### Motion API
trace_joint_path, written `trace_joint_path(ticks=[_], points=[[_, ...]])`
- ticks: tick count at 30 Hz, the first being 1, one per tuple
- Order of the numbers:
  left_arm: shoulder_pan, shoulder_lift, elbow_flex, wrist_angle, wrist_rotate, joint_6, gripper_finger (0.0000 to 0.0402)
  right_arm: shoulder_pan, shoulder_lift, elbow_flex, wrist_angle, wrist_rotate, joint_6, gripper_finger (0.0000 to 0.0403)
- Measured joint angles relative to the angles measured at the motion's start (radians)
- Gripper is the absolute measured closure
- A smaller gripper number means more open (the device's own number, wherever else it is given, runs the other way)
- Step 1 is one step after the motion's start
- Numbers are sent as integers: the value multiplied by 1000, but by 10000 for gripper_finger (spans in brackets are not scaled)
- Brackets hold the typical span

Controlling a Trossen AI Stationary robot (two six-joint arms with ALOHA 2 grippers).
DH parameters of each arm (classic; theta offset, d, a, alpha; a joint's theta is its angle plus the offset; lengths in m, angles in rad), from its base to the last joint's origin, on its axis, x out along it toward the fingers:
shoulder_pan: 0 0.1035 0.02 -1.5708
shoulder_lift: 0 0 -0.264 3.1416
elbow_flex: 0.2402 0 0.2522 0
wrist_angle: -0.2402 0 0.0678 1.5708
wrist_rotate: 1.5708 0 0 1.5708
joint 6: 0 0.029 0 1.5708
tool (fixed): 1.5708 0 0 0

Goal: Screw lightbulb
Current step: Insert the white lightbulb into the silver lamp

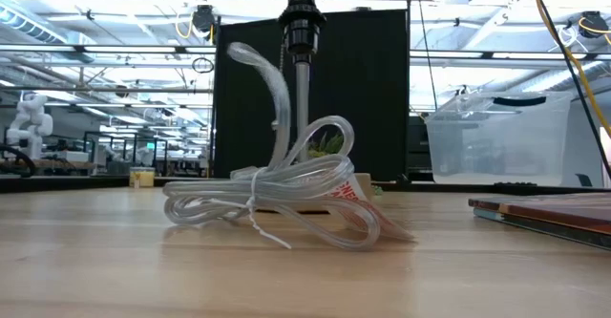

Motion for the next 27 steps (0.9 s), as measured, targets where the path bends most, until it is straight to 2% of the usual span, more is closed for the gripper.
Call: trace_joint_path(ticks=[10, 17, 23, 27], points=[[26, -2, 0, -8, -33, -37, 401, 41, 1, 0, -22, 4, 62, 403], [-22, -47, 0, 4, -21, 25, 401, 58, 1, 0, -96, 15, 142, 403], [-70, -64, 0, -30, 111, 50, 401, 54, 1, 0, -194, 15, 291, 403], [-72, -39, 0, -80, 131, 40, 401, 35, 1, 0, -270, 15, 422, 403]])
